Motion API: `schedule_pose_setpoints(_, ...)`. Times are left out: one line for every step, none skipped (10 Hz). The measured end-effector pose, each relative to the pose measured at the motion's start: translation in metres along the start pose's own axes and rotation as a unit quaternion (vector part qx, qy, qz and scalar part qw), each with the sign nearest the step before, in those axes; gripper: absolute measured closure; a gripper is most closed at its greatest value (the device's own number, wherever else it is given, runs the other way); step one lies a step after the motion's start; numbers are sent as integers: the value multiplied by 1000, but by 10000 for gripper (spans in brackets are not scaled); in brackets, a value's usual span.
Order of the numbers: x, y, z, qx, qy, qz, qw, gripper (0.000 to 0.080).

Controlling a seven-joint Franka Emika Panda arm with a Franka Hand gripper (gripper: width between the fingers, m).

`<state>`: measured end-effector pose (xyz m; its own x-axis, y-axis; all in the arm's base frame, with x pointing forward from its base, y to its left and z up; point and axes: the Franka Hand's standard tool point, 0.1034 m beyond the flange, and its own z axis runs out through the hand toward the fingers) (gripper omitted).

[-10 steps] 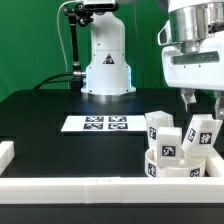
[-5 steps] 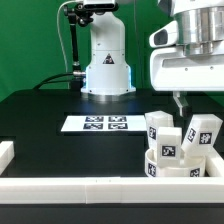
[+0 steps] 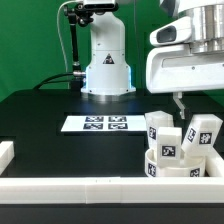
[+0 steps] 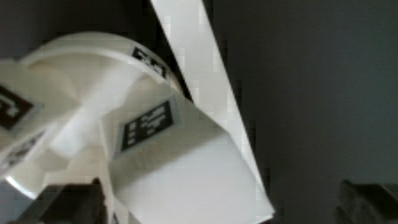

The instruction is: Assemble stool

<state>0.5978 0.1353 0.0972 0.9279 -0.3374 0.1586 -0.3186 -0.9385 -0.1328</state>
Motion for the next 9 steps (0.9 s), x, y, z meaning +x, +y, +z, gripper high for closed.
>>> schedule_pose_setpoints(1,1,0,1,4,-47,999,151)
schedule_pose_setpoints(0,1,0,-1,4,-61,998,151)
schedule_pose_setpoints(0,3,1,-4,4,-103,995,151)
schedule_pose_setpoints(1,4,1,-6,4,-135,991,151)
schedule_pose_setpoints(1,4,1,-7,4,-156,988,151)
schedule_pose_setpoints(2,6,1,-10,4,-197,980,151)
schedule_pose_setpoints(2,6,1,-12,4,-224,975,151)
schedule_pose_setpoints(2,6,0,-14,4,-249,968,151)
schedule_pose_setpoints(2,3,-2,-19,4,-292,956,151)
